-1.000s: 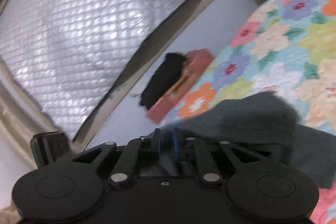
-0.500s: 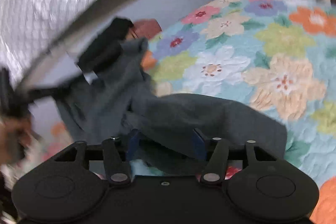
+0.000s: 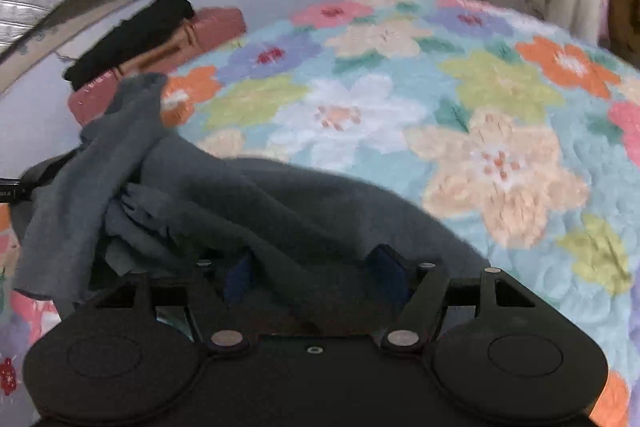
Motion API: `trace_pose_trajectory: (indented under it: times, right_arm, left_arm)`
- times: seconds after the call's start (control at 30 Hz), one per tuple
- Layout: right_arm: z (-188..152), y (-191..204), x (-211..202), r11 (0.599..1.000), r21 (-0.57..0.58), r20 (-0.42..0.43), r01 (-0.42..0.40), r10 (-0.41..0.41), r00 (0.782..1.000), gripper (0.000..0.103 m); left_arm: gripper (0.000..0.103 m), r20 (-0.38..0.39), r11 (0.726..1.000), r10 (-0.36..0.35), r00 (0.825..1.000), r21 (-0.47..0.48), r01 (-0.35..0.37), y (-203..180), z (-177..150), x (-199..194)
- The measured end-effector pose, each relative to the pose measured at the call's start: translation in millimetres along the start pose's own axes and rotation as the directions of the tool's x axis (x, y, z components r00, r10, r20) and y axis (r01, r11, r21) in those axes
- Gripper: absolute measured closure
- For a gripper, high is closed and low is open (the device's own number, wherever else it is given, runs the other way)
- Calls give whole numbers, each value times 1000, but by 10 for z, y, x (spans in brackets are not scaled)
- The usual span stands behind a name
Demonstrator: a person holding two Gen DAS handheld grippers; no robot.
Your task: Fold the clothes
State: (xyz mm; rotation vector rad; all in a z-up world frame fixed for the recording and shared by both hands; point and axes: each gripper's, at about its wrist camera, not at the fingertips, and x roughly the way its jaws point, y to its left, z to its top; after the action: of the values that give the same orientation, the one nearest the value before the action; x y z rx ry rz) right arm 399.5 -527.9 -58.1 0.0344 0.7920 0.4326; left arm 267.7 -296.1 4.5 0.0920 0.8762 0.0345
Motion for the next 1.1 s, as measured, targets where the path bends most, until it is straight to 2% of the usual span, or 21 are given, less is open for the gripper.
trace_pose_trajectory:
  times: [0.07,0.1,0.13,0.2,0.3,0.43,0.6,0.67,0.73,0.77,0.8,0.83,0.9,0.93,0.97,1.0,1.07,1.1]
  right_arm:
    - [44,32,-24,999,-48,28,-8,9,1000,58]
    - [63,46,-29,998,-68,40,-13,15,999,76]
    - [78,56,-33,996,-88,55,-16,21,998,85]
    - [106,72,-56,992,-125,95,-9,21,995,91]
    - [165,92,-126,985,-168,168,21,8,986,91]
    - [248,50,-239,987,-158,250,21,20,968,92]
    - [263,4,-266,992,-124,294,-16,52,955,92]
    - [259,-4,-260,992,-121,302,-34,69,951,92]
    - [265,-9,-255,992,-119,305,-41,76,949,92]
    - [263,-14,-251,992,-114,304,-49,82,949,92]
    - [252,-20,-244,992,-105,302,-64,94,949,92]
    - [241,-29,-235,992,-95,297,-86,110,949,91]
    - [218,-37,-207,988,-83,283,-134,152,947,91]
    - [206,-31,-190,984,-81,273,-158,175,946,91]
    - [199,-18,-175,981,-82,261,-175,190,946,91]
    - [194,-4,-164,979,-83,248,-186,201,948,90]
    - [180,29,-157,978,-101,234,-184,203,951,89]
    - [176,37,-165,978,-116,242,-171,195,951,89]
  left_arm:
    - [35,27,996,-72,997,-53,73,31,10,-155]
    - [35,42,993,-100,994,-61,103,23,16,-231]
    - [35,57,990,-125,990,-59,129,-3,17,-310]
    - [35,78,985,-171,982,-22,174,-115,22,-427]
    - [35,87,966,-256,963,54,252,-339,41,-549]
    - [26,40,925,-378,925,49,376,-637,90,-507]
    - [24,6,876,-481,877,-21,481,-888,193,-391]
    - [24,5,865,-500,866,-51,500,-971,269,-325]
    - [19,-10,853,-518,856,-82,515,-1063,358,-246]
    - [10,-32,845,-529,848,-106,524,-1098,392,-182]
    - [6,-59,836,-543,838,-134,532,-1124,417,-105]
    - [6,-88,833,-546,833,-163,529,-1147,428,-19]
    - [11,-103,830,-542,834,-224,511,-1151,394,114]
    - [30,-97,821,-549,830,-246,514,-1135,364,160]
    - [59,-94,813,-559,824,-261,521,-1117,336,199]
    - [67,-100,813,-560,823,-262,521,-1106,319,228]
    - [92,-108,831,-540,835,-228,508,-1076,329,217]
    - [93,-109,840,-528,842,-210,500,-1058,338,204]
